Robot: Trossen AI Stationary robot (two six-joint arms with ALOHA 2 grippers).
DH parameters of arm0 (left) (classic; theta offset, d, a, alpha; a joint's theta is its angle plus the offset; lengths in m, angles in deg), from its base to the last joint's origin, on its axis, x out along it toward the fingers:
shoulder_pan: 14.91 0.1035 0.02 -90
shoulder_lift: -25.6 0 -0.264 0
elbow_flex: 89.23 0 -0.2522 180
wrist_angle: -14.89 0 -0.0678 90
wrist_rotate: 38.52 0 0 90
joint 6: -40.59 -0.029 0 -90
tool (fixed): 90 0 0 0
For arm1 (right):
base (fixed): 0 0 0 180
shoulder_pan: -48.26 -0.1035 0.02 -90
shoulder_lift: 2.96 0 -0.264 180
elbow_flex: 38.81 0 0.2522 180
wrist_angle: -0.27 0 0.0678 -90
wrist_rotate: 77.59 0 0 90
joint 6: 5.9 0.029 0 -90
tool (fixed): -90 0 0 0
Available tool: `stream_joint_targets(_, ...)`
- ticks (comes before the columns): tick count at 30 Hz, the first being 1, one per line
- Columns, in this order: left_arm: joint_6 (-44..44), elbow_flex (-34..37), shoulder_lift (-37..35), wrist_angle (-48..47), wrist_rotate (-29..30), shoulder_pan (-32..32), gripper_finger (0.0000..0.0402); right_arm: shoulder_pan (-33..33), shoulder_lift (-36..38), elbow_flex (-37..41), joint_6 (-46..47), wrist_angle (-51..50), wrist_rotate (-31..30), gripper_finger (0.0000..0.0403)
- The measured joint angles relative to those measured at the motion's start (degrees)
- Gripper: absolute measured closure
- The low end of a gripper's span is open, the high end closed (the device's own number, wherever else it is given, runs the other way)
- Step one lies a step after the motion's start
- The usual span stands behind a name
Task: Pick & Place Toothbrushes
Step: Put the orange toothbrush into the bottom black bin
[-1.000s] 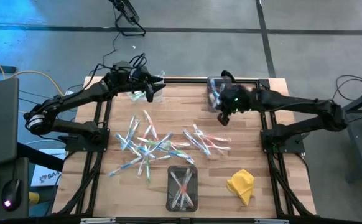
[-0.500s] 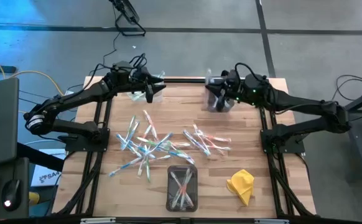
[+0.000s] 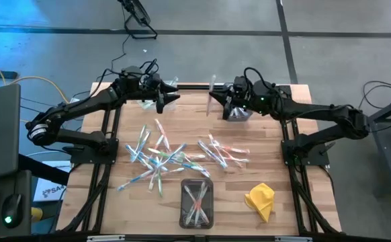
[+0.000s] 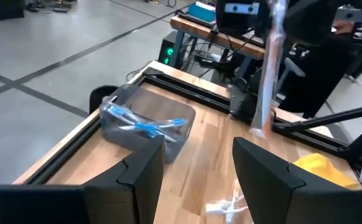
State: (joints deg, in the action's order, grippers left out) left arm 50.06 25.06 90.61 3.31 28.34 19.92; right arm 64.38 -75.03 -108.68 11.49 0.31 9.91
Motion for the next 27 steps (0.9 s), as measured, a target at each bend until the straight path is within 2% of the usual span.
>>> stream_joint_targets(5, 0.0, 0.0, 0.0, 0.0, 1.4, 0.0, 0.0215, -1.4, -0.5, 0.0, 2.5, 0.1, 0.7, 0.0395)
stream_joint_targets(12, -0.2, 0.0, 0.7, -0.9, 8.6, 0.1, 0.0215, -4.7, -0.5, 0.0, 3.0, 0.1, 0.8, 0.0395)
stream_joint_targets(17, -0.2, 0.0, 1.0, -1.2, 10.7, 0.0, 0.0215, -7.3, -0.5, 0.0, 5.4, -0.2, -1.9, 0.0395)
stream_joint_targets(21, -0.2, 0.0, 1.2, -2.6, 10.7, 0.0, 0.0215, -10.6, -0.5, 0.0, 7.8, -0.2, -6.7, 0.0395)
stream_joint_targets(27, -0.2, 0.0, 1.2, -7.5, 10.7, 0.0, 0.0215, -19.3, -0.5, 0.0, 17.0, -0.2, -18.4, 0.0395)
